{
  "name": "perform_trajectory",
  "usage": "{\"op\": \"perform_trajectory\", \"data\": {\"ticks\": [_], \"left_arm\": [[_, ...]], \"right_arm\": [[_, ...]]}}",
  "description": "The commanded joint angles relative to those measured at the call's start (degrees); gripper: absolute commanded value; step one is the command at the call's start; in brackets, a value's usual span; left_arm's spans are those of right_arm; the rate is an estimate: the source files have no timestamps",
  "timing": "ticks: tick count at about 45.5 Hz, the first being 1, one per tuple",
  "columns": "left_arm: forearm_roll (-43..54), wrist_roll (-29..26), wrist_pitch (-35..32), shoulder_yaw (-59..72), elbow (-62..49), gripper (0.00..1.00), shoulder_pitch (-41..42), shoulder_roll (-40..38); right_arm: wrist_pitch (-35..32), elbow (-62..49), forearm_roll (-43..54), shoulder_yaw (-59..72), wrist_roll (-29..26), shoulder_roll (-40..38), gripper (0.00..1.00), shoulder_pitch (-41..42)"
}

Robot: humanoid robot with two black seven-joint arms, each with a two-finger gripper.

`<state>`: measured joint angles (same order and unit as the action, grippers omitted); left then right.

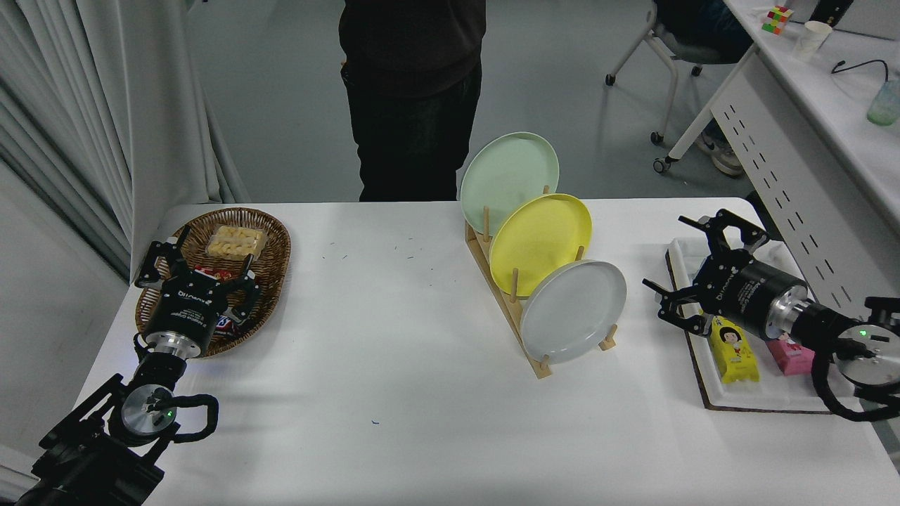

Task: Place the plate on the table

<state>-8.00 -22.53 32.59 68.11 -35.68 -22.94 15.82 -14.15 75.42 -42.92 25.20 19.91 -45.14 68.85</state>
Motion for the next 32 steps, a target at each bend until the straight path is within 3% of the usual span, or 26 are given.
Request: {"op": "perform_trajectory", "data": {"ticks": [1, 20, 32], "left_arm": [[0.0, 0.0, -0.1, 0.0, 0.0, 0.98, 0.0, 0.0], [0.0, 0.0, 0.0, 0.0, 0.0, 0.98, 0.0, 0.0], [0.0, 0.0, 0.0, 0.0, 0.0, 0.98, 0.0, 0.0]], "right_arm": [[3.7, 0.3, -0.4, 0.3, -4.7, 3.0, 1.00, 1.9], [5.9, -0.4, 0.4, -2.4, -8.1, 8.0, 1.00, 3.2], [5.8, -3.9, 7.2, -3.8, -8.9, 11.0, 1.00, 2.7]]}}
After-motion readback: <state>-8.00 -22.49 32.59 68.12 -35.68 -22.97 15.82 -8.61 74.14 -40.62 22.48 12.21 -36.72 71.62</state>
